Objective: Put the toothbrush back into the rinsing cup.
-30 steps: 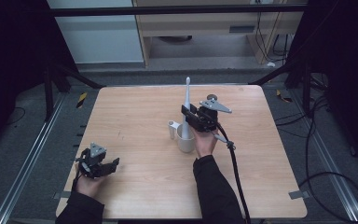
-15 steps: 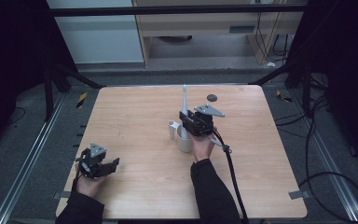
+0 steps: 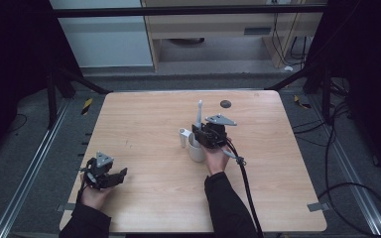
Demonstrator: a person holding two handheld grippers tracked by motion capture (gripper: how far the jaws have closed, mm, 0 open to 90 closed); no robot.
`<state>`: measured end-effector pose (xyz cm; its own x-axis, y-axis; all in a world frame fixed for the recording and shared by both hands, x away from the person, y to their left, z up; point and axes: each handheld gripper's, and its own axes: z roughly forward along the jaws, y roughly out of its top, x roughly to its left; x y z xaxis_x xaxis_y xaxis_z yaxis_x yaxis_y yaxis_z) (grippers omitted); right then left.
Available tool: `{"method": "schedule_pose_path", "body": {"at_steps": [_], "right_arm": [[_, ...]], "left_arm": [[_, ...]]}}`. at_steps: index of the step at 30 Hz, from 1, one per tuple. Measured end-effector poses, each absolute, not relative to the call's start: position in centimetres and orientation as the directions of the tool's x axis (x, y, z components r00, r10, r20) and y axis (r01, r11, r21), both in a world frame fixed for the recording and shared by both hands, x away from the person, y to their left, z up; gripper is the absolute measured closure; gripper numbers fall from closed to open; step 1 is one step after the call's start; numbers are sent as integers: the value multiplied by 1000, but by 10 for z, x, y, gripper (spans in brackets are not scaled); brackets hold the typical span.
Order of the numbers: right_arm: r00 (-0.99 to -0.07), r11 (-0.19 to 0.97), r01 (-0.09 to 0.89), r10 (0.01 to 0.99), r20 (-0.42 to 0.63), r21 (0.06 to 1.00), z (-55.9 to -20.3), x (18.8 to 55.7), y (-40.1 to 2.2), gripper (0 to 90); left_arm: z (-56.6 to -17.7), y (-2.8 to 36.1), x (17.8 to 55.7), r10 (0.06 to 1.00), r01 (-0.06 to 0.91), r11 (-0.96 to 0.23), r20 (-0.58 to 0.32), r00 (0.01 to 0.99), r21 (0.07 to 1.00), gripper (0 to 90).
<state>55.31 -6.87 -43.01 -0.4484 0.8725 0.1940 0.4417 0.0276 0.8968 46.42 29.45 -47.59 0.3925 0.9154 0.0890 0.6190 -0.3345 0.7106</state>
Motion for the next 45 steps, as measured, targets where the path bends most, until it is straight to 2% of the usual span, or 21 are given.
{"method": "schedule_pose_path", "body": {"at_steps": [4, 10, 16, 32, 45], "right_arm": [[-460, 43, 439, 869, 184, 897, -429, 551, -68, 660], [-462, 60, 411, 874, 151, 910, -423, 546, -70, 596], [-445, 95, 401, 890, 102, 911, -417, 541, -73, 448], [-438, 130, 425, 895, 78, 896, -409, 515, -95, 241], [-486, 203, 457, 873, 52, 866, -412, 487, -127, 182]], "left_arm": [[-476, 294, 464, 915, 620, -335, 90, 392, 710, 369], [-476, 294, 464, 915, 619, -336, 90, 393, 709, 369], [-476, 294, 464, 915, 620, -337, 91, 393, 708, 369], [-476, 294, 464, 915, 620, -338, 94, 392, 708, 369], [-476, 294, 463, 917, 621, -335, 92, 389, 709, 364]]}}
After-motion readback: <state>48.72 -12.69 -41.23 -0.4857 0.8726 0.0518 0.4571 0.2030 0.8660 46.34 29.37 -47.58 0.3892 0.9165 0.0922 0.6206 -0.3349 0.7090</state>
